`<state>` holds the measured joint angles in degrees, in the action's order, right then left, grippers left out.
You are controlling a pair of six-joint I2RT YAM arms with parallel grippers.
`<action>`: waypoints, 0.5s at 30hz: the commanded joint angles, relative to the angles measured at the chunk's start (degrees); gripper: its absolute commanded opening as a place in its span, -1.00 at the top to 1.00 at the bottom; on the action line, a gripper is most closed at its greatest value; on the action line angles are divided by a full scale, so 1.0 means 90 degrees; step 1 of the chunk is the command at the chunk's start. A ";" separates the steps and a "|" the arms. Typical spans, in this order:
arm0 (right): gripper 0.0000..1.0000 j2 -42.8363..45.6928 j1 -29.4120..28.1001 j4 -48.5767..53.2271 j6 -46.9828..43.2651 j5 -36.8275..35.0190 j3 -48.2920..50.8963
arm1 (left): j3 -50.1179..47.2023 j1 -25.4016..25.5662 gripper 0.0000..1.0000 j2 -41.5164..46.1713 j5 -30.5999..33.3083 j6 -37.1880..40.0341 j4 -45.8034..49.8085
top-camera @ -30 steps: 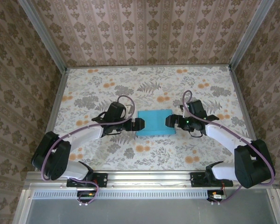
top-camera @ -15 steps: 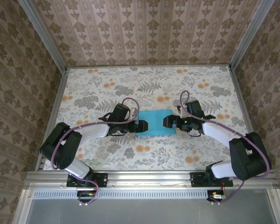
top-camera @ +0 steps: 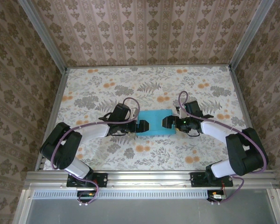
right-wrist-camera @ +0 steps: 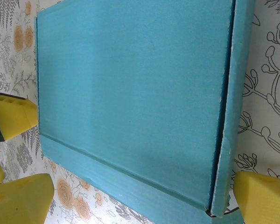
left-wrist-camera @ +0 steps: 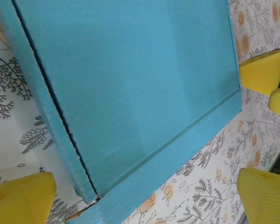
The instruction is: Fold the paper box
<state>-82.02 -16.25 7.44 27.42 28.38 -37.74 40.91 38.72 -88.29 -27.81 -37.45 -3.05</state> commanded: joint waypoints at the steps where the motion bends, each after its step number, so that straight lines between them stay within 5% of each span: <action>1: -1.00 -0.0091 0.0025 -0.0087 0.0069 0.0095 0.0120 | 0.0189 0.0053 -1.00 -0.0011 -0.0221 0.0069 -0.0070; 15: -1.00 -0.0154 0.0009 -0.0305 0.0148 0.0289 0.0118 | 0.0133 0.0068 -1.00 -0.0027 -0.0314 0.0143 -0.0334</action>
<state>-82.65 -16.27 6.09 28.10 29.04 -37.10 41.39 38.98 -88.29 -29.41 -37.43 -4.32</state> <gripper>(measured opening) 0.999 0.997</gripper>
